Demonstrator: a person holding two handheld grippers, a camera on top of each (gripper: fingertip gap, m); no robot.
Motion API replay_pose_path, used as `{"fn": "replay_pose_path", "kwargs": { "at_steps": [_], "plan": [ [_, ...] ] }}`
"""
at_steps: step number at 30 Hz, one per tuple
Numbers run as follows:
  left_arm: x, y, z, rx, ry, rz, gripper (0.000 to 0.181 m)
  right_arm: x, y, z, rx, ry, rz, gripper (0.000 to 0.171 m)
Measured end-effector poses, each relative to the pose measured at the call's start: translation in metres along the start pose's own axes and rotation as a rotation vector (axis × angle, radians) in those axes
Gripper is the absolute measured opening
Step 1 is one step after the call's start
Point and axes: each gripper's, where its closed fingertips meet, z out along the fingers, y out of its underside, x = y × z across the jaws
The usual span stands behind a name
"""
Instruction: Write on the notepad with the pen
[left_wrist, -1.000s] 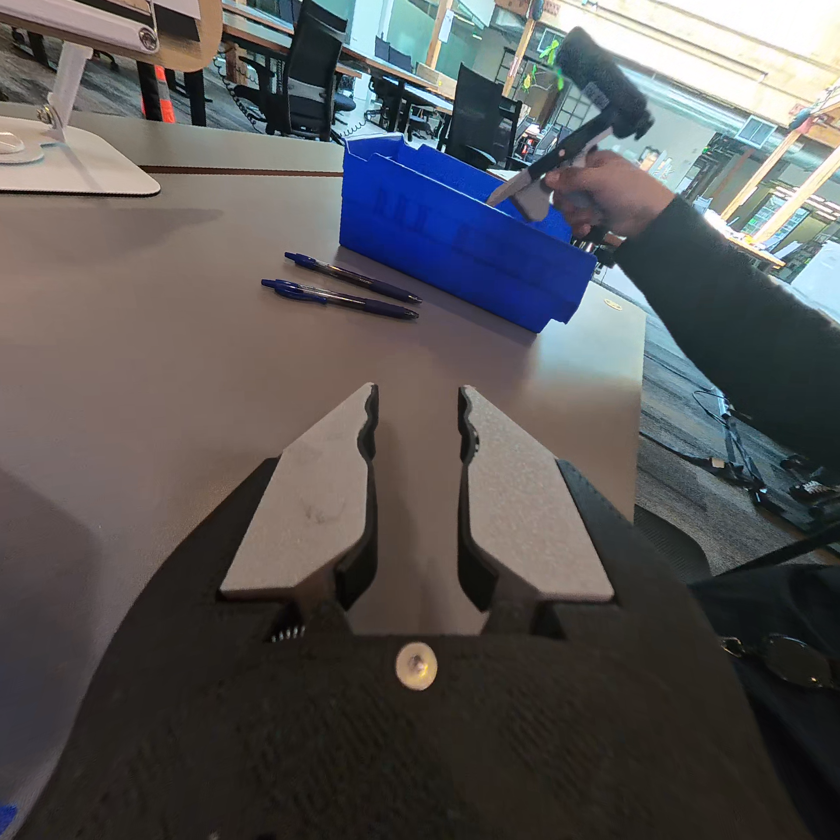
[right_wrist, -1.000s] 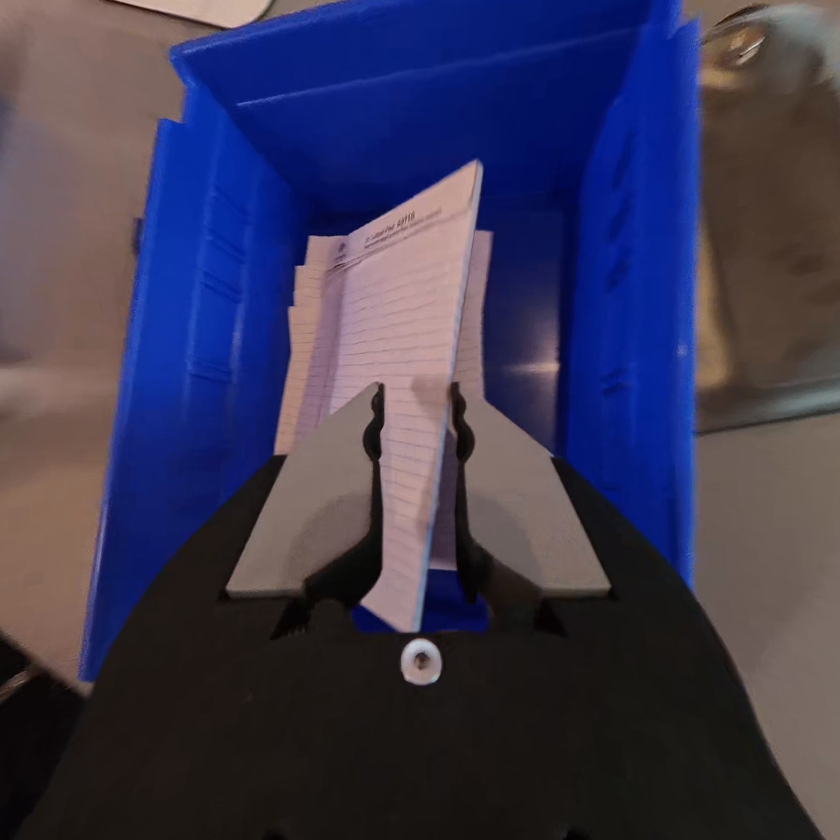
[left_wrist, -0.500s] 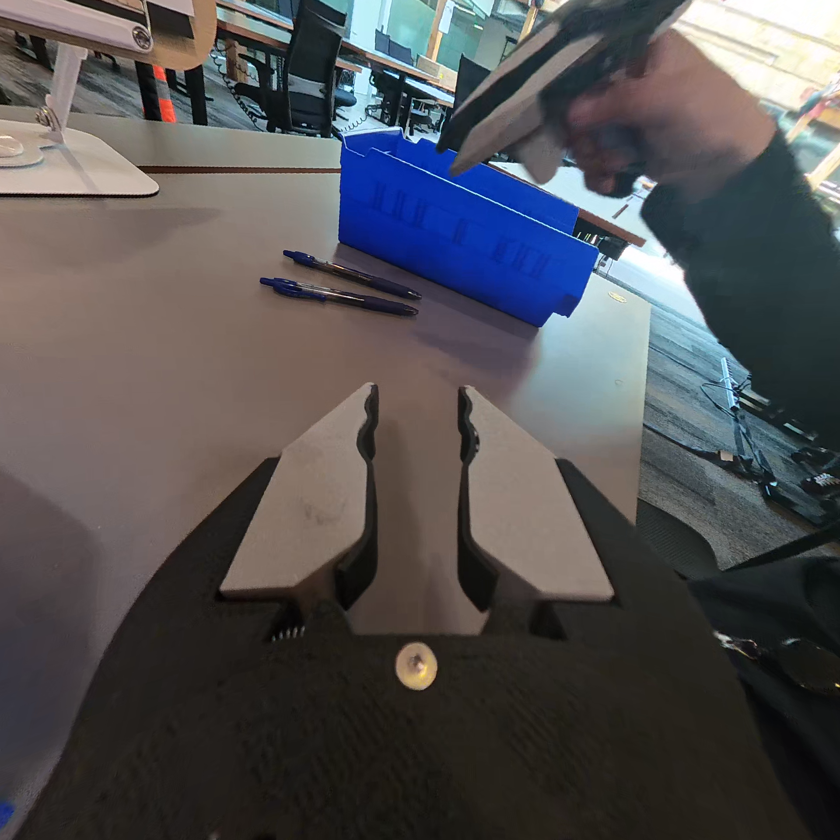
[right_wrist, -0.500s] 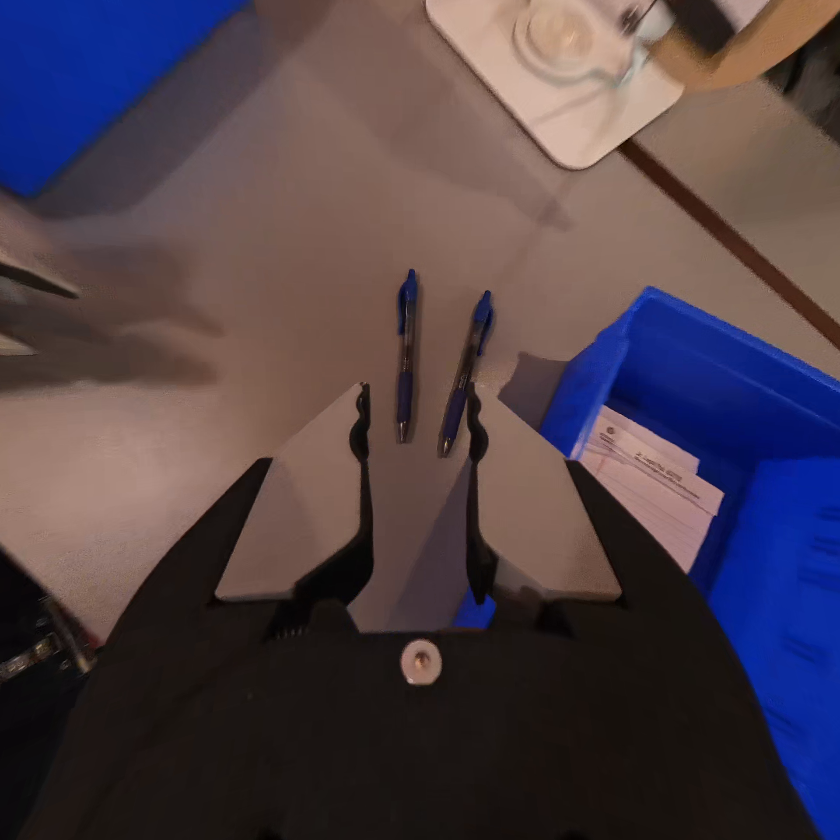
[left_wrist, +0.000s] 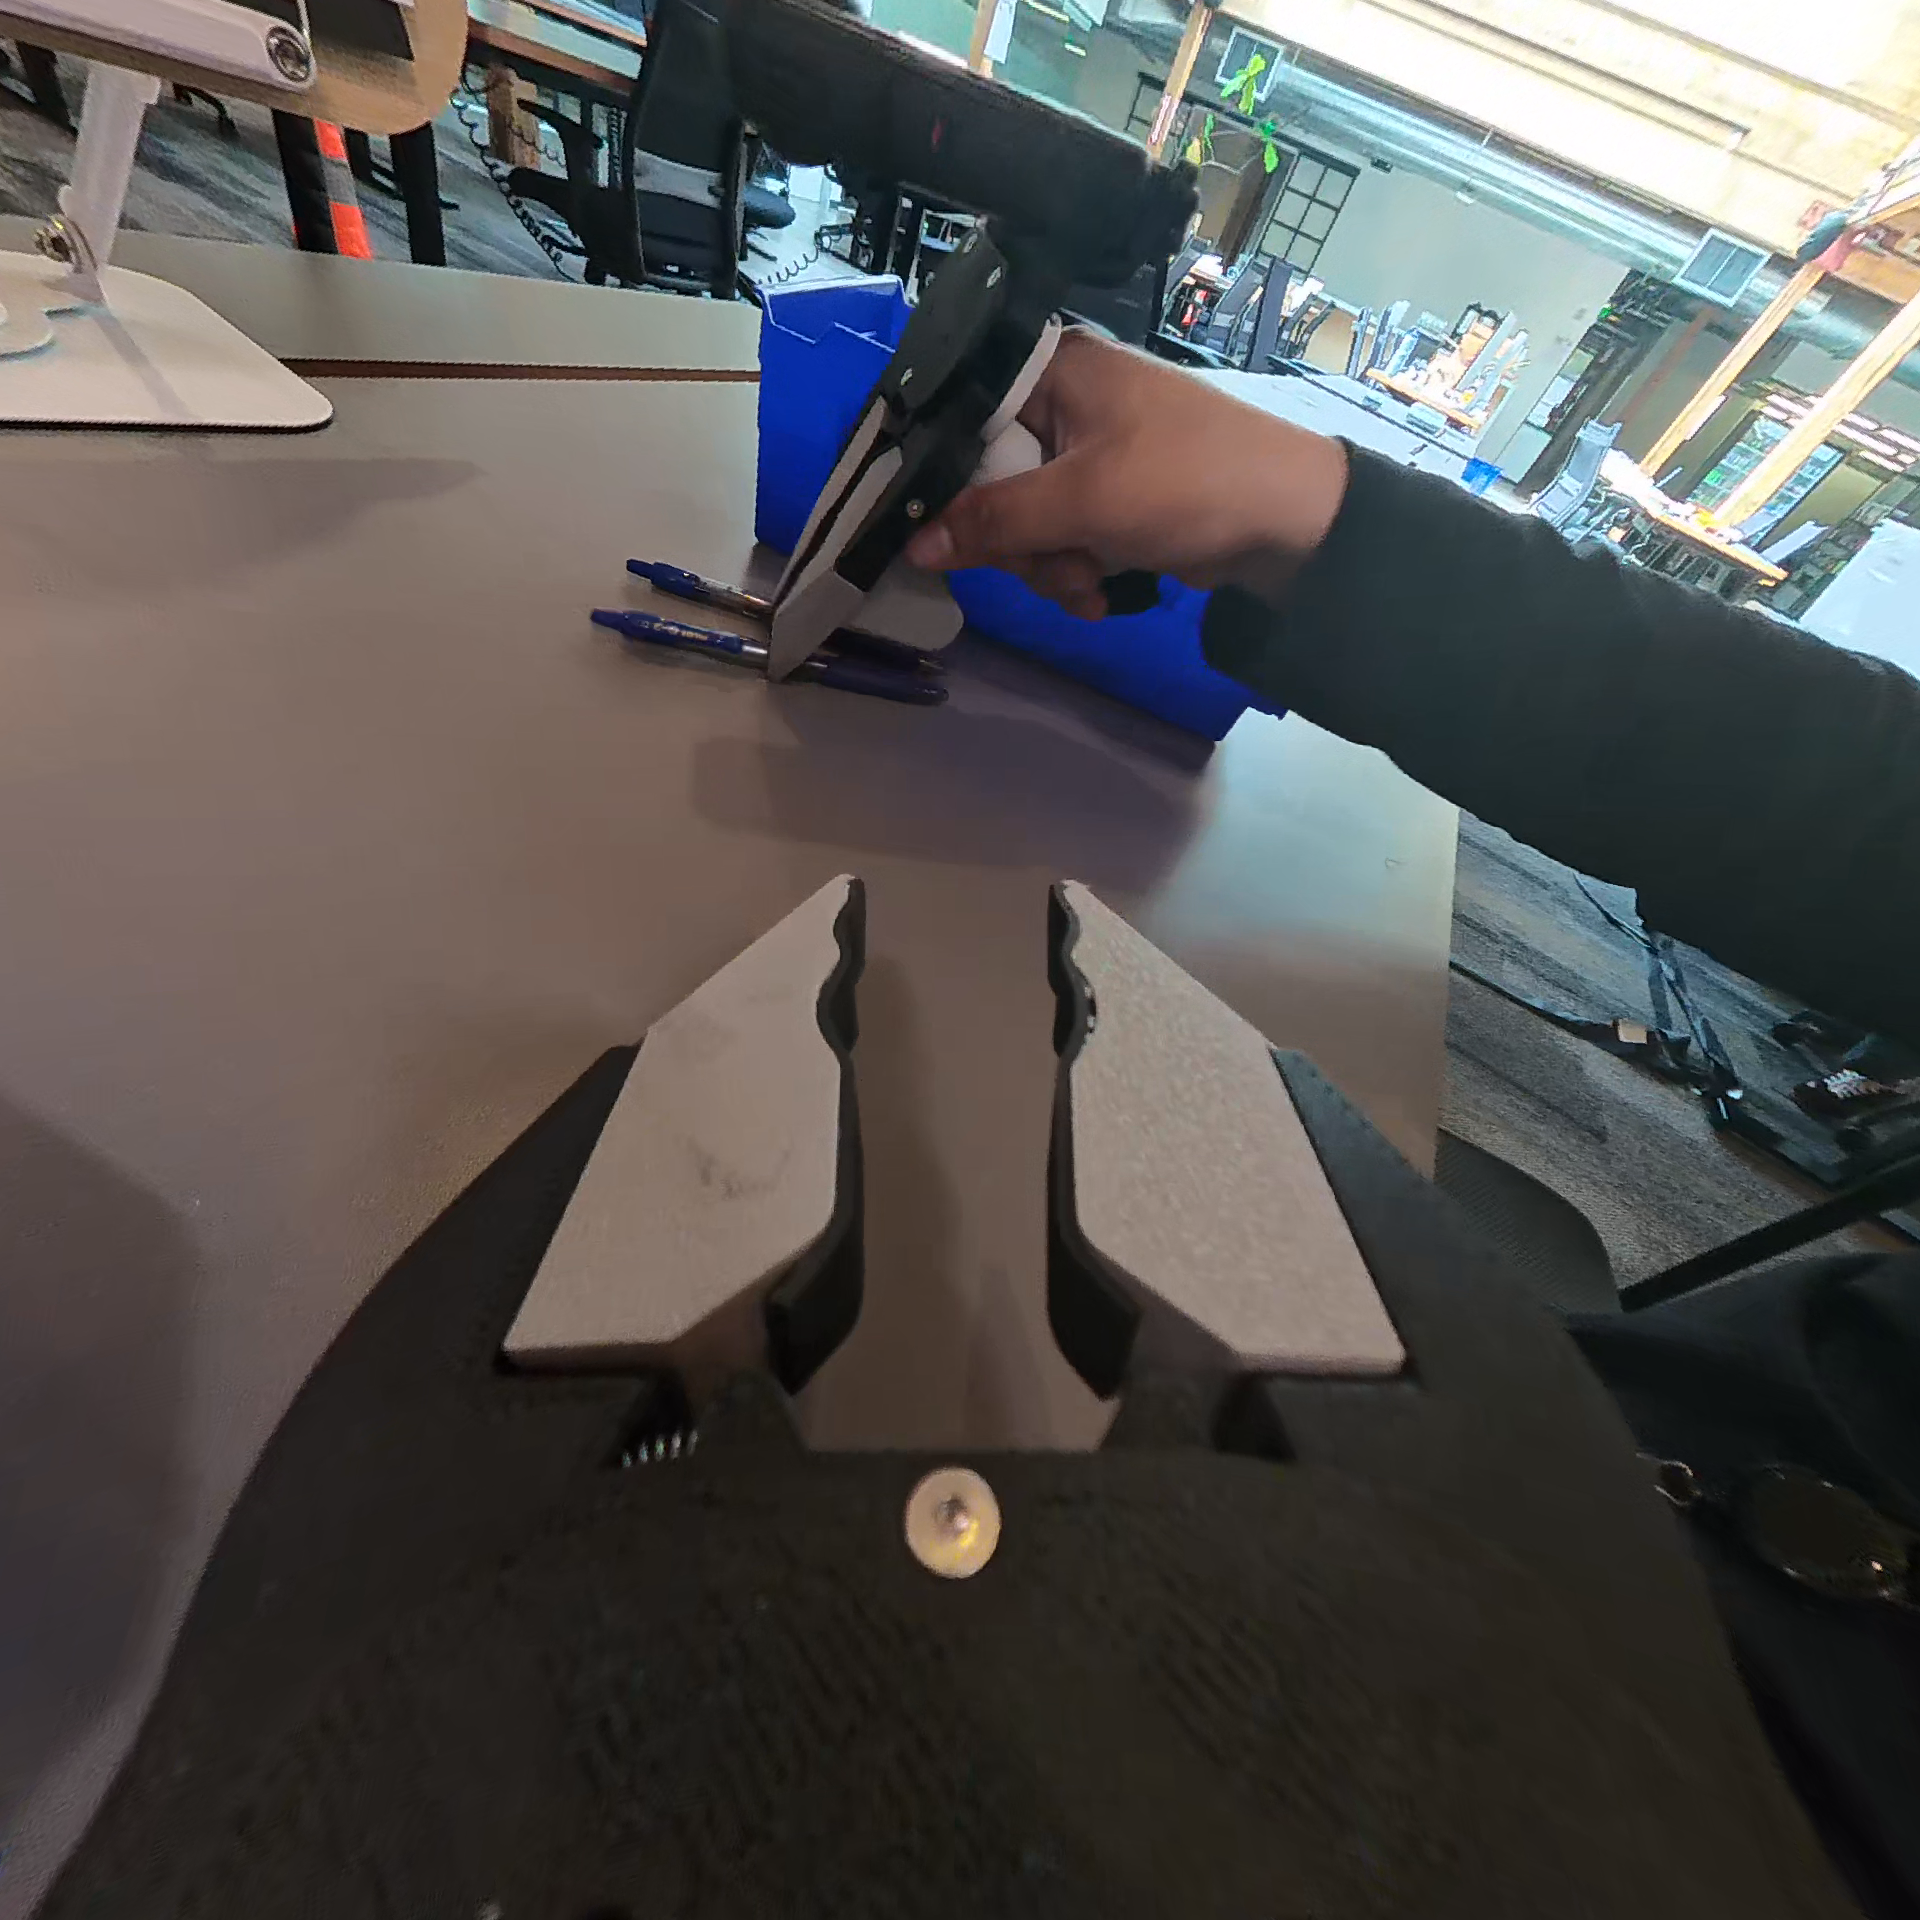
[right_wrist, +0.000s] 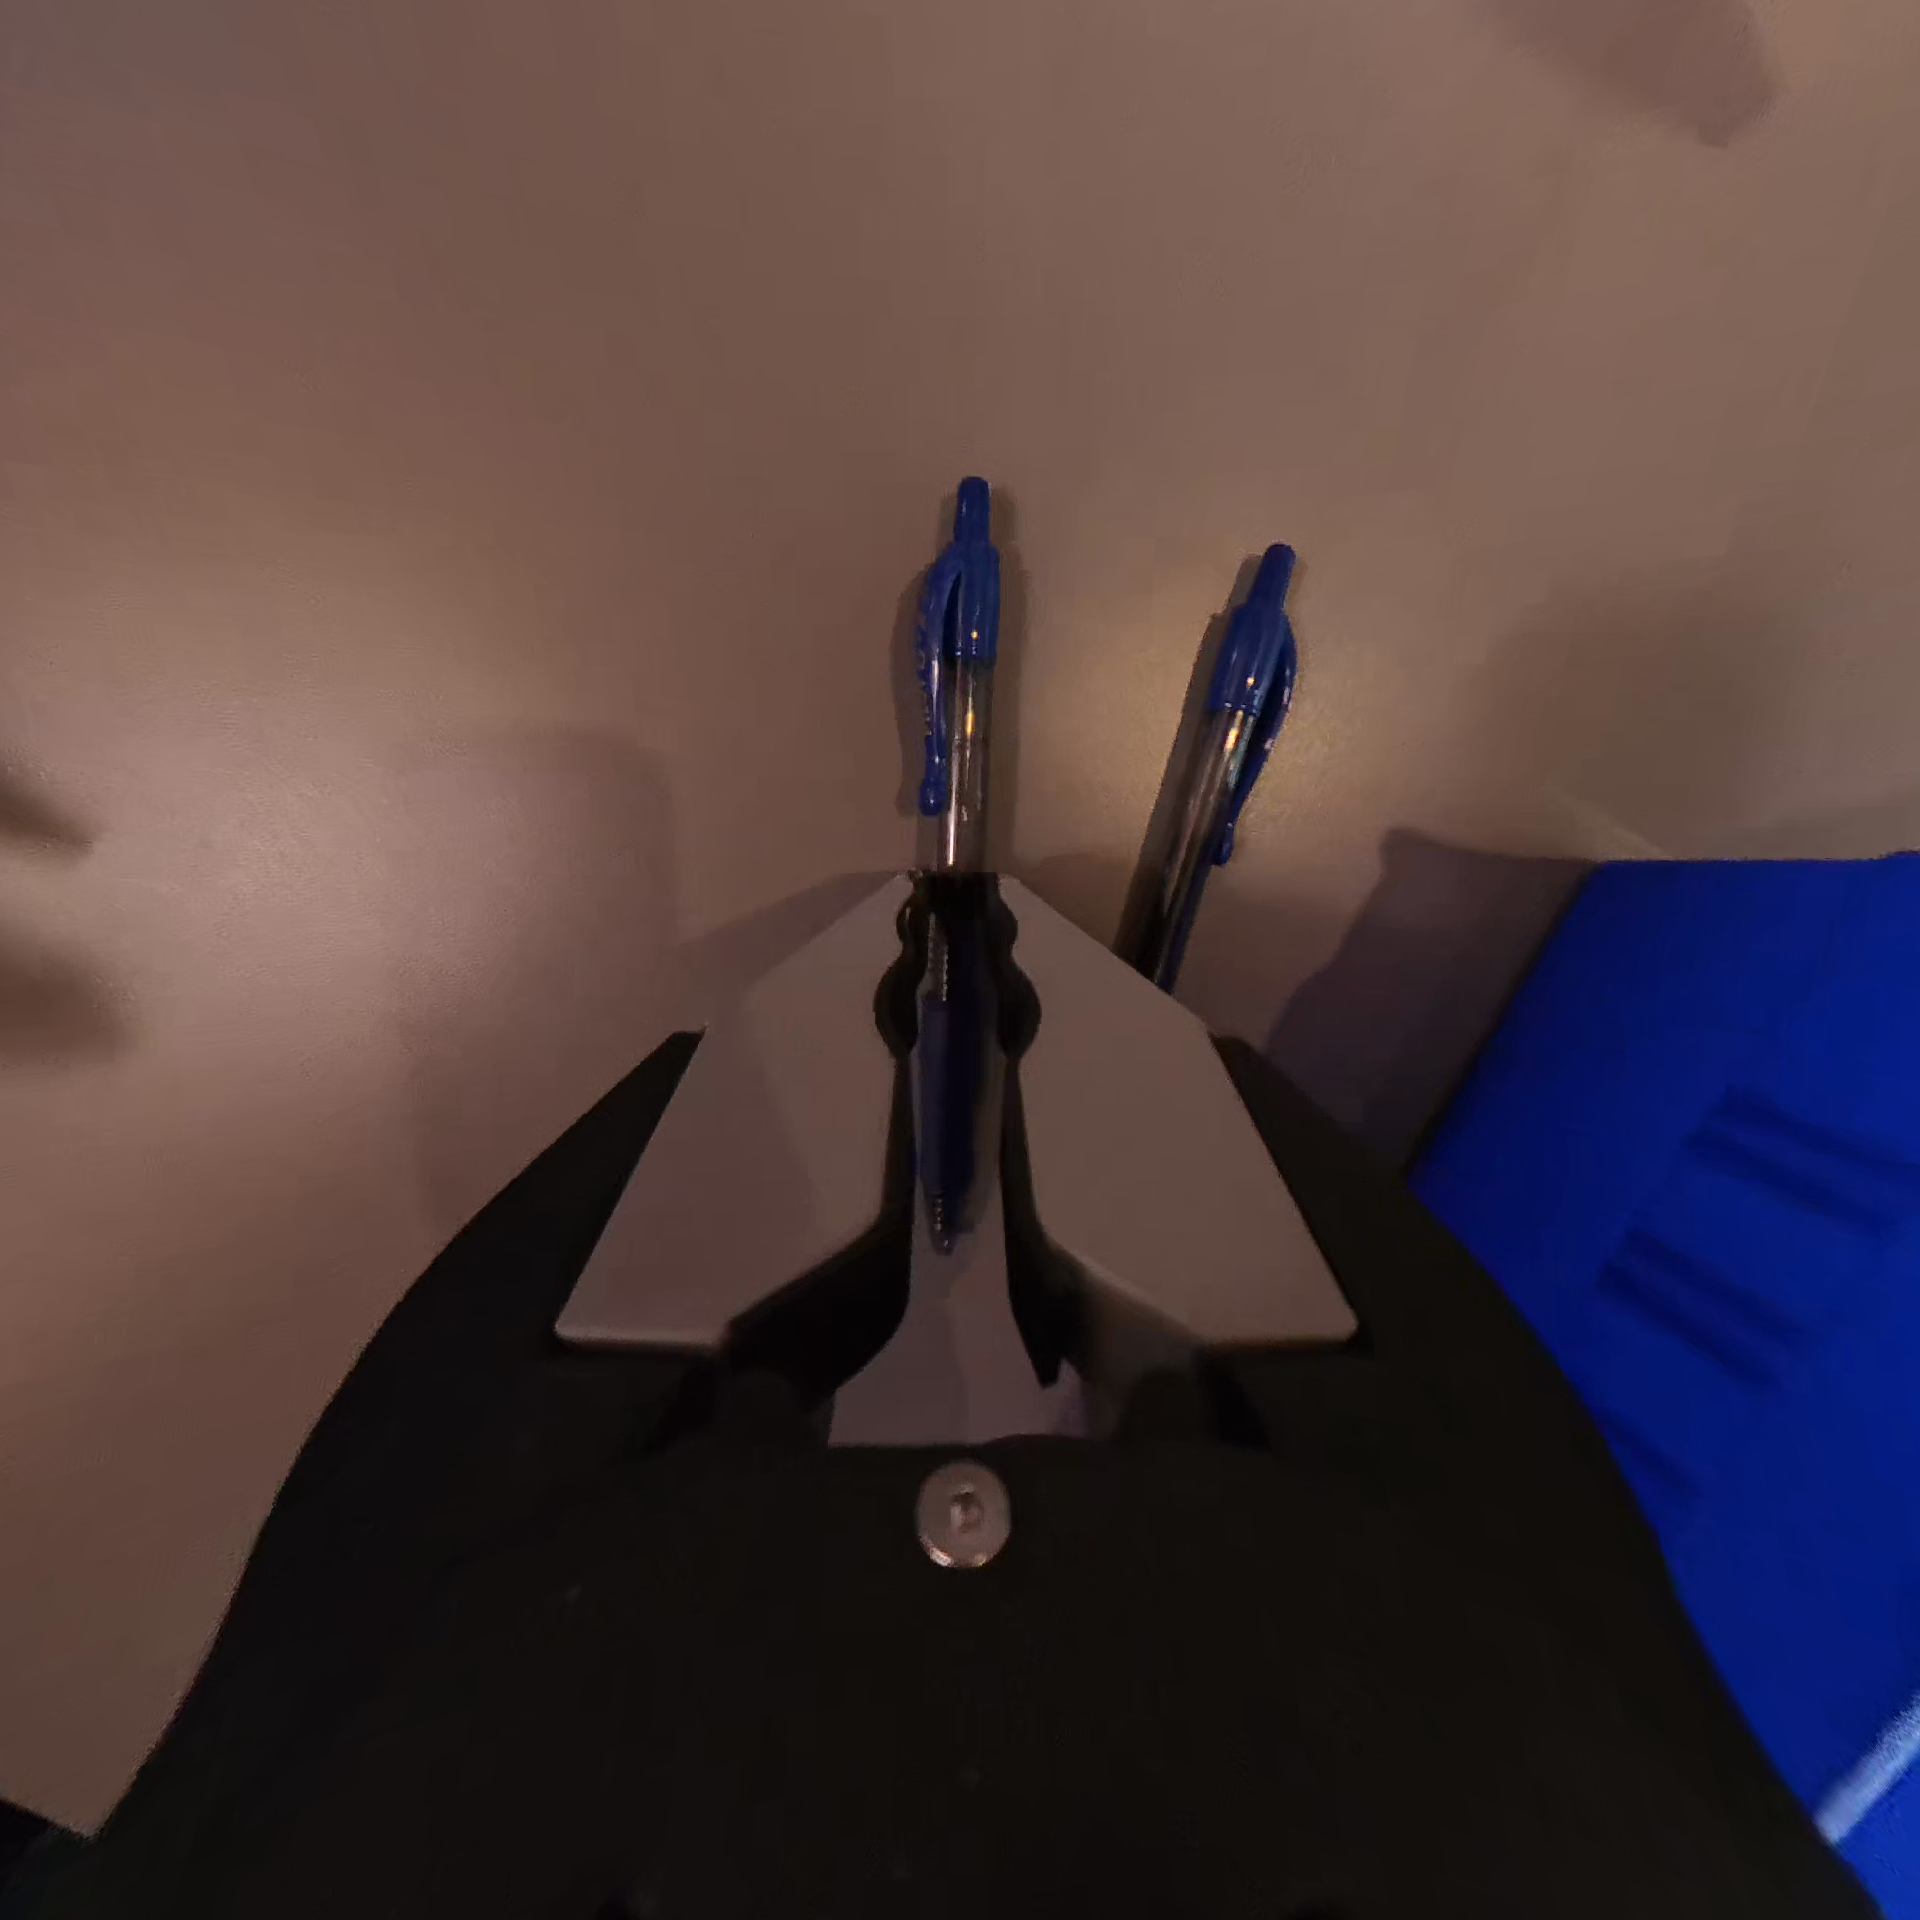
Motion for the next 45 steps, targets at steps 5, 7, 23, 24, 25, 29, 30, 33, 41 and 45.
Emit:
{"fn": "replay_pose_path", "kwargs": {
  "at_steps": [5, 7, 23, 24, 25, 29, 30, 33, 41, 45],
  "plan": [
    [-0.002, 0.000, 0.000, 0.003, 0.000, -0.016, 0.033, 0.020, -0.007, -0.027, 0.082, 0.107, 0.030, 0.006],
    [-0.002, 0.000, 0.000, 0.000, 0.002, -0.024, 0.033, 0.025, -0.004, -0.030, 0.072, 0.105, 0.057, 0.006],
    [-0.002, -0.001, -0.001, 0.010, 0.004, -0.024, 0.033, 0.037, 0.017, 0.000, -0.040, 0.093, 0.105, 0.009],
    [-0.001, -0.001, -0.001, 0.010, 0.007, -0.026, 0.033, 0.037, 0.016, 0.001, -0.039, 0.085, 0.109, 0.009],
    [-0.002, -0.001, -0.001, 0.010, 0.007, -0.027, 0.033, 0.037, 0.016, 0.001, -0.041, 0.078, 0.107, 0.007],
    [-0.002, -0.001, -0.001, 0.009, 0.009, -0.030, 0.033, 0.034, 0.015, 0.000, -0.049, 0.074, 0.085, 0.007],
    [-0.002, -0.001, -0.001, 0.009, 0.009, -0.031, 0.033, 0.032, 0.013, -0.002, -0.037, 0.070, 0.082, 0.006],
    [-0.002, -0.001, -0.001, 0.005, 0.011, -0.036, 0.033, 0.024, -0.003, -0.022, 0.063, 0.036, 0.077, 0.006],
    [-0.002, -0.002, -0.002, 0.014, 0.013, -0.040, 0.033, 0.054, -0.028, -0.164, 0.425, 0.087, 0.103, 0.006],
    [-0.002, -0.002, -0.002, 0.013, 0.012, -0.042, 0.033, 0.100, 0.007, -0.191, 0.449, 0.101, 0.214, 0.006]
  ]
}}
